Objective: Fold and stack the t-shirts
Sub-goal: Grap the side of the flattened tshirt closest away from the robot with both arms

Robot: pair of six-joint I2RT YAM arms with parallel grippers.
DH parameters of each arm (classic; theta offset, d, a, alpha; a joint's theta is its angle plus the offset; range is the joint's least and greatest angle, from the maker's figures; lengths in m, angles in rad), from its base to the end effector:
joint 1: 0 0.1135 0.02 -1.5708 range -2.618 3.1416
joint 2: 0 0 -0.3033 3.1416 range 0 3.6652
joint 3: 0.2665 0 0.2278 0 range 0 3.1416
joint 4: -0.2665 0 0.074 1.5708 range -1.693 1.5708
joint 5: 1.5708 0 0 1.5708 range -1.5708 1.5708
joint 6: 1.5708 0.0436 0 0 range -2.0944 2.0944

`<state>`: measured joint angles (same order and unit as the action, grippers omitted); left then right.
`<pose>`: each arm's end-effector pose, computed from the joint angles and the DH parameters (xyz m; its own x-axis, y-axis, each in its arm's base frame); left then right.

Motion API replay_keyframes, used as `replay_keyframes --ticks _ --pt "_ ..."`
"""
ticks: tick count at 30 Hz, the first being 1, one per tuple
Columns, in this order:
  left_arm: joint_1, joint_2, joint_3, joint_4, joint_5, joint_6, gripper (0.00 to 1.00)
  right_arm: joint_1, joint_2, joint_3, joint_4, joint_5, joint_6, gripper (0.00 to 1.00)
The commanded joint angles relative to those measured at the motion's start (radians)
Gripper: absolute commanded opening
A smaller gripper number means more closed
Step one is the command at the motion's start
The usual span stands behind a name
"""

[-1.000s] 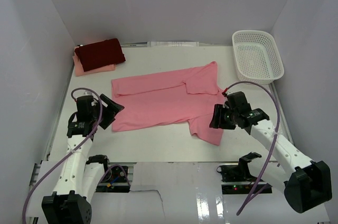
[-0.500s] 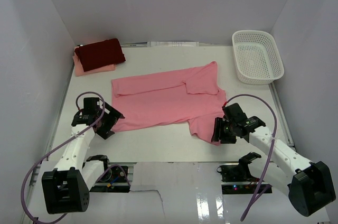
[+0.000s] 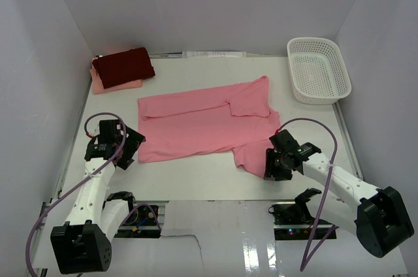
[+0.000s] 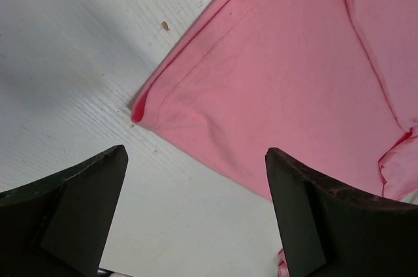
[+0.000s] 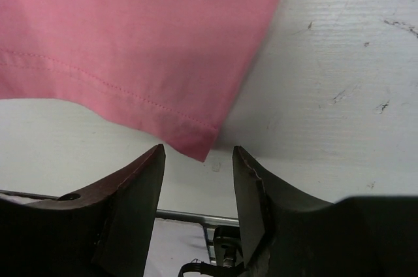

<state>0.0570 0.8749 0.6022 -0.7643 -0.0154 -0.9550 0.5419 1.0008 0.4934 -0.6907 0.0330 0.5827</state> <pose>0.1130 0.0071 0.2436 -0.4436 -0.8428 -0.3047 -0.7390 0.5363 -0.4077 0.1039 0.0608 0.2050 -0.9442 0.0735 -0.3210 0.0173 0.9845 0.1747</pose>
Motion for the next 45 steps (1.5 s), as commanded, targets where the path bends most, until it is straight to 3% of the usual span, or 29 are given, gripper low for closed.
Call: replay_keyframes --ticks 1,13,18,21,23,32,36,39,45 --pt "0.001 -0.016 0.053 -0.012 -0.052 -0.021 0.98 0.010 0.022 0.008 -0.009 0.071 0.037 0.51" --pt "0.001 0.006 0.076 -0.020 -0.090 0.001 0.97 0.055 0.124 0.005 0.060 0.096 0.065 0.34" --pt "0.001 0.006 0.074 -0.020 -0.100 0.002 0.97 0.079 0.176 0.008 0.069 0.107 0.069 0.33" --pt "0.001 0.006 0.067 -0.021 -0.112 0.001 0.97 0.086 0.182 0.007 0.085 0.101 0.074 0.14" --pt "0.001 0.013 0.057 -0.020 -0.110 -0.007 0.97 0.087 0.190 0.010 0.082 0.093 0.071 0.08" --pt "0.001 0.076 -0.001 -0.020 -0.061 -0.071 0.97 0.087 0.122 0.109 -0.004 0.105 0.045 0.08" --pt "0.001 0.075 -0.039 -0.020 -0.090 -0.142 0.82 0.087 0.110 0.155 -0.040 0.119 0.032 0.08" --pt "0.001 0.076 -0.064 -0.003 -0.097 -0.160 0.48 0.087 0.099 0.163 -0.041 0.117 0.029 0.08" --pt "0.001 0.116 -0.067 0.031 -0.098 -0.163 0.52 0.087 0.094 0.155 -0.041 0.117 0.026 0.08"
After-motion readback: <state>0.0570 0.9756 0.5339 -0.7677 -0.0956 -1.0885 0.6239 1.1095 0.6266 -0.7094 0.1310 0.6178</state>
